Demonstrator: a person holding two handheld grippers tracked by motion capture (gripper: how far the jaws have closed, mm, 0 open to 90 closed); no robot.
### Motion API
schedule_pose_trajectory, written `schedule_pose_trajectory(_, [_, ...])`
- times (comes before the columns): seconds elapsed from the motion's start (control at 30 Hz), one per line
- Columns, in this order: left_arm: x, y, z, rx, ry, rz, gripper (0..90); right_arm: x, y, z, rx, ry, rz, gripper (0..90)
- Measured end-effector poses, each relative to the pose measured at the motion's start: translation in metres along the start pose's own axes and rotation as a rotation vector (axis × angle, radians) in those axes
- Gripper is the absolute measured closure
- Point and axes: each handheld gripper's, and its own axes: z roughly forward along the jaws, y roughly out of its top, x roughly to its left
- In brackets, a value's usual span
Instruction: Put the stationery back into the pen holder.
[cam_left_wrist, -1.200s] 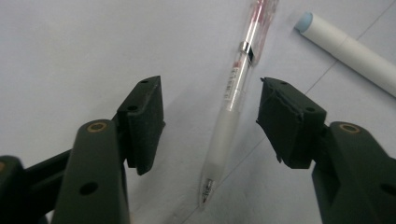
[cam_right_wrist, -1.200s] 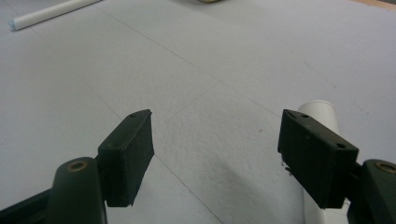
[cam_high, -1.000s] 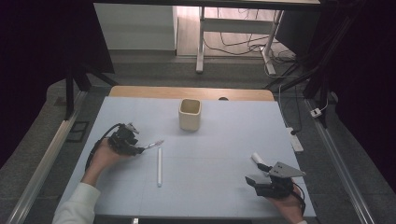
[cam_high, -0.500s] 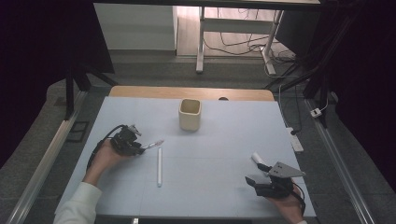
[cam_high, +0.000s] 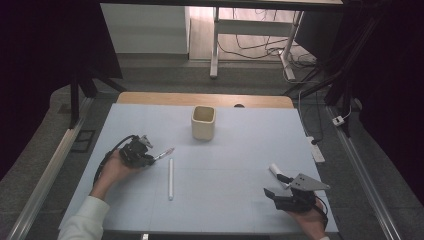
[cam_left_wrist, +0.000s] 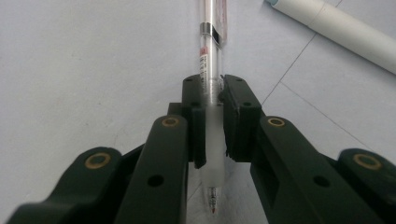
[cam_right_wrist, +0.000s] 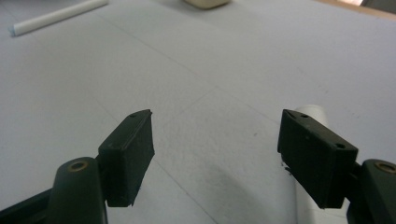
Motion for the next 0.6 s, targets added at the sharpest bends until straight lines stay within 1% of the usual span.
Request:
schedule_pose_trajectory(0.1, [0.001, -0.002, 0.0, -0.015, -0.007, -0.008, 79.4, -0.005, 0.001, -0.006, -0.043, -0.013, 0.042, 27.1])
schedule_pose_trajectory(0.17, [0.002, -0.002, -0.002, -0.018, 0.013, -0.016, 79.4, -0.008, 0.0, -0.009, -0.066, -0.026, 0.065, 27.3])
schedule_pose_trajectory(0.23, [0.003, -0.003, -0.004, -0.033, 0.009, -0.021, 79.4, -0.01, 0.001, -0.011, -0.087, -0.03, 0.084, 27.5])
schedule_pose_trajectory(0.4, [0.007, -0.007, -0.012, -0.087, -0.015, -0.047, 79.3, -0.01, 0.003, -0.014, -0.11, -0.048, 0.086, 27.6])
schedule_pose_trajectory(0.5, [0.008, -0.008, -0.017, -0.107, -0.032, -0.053, 79.3, -0.011, 0.005, -0.014, -0.126, -0.075, 0.094, 27.9])
schedule_pose_trajectory(0.6, [0.007, -0.008, -0.02, -0.125, -0.033, -0.057, 79.3, -0.013, 0.01, -0.013, -0.126, -0.077, 0.099, 27.8])
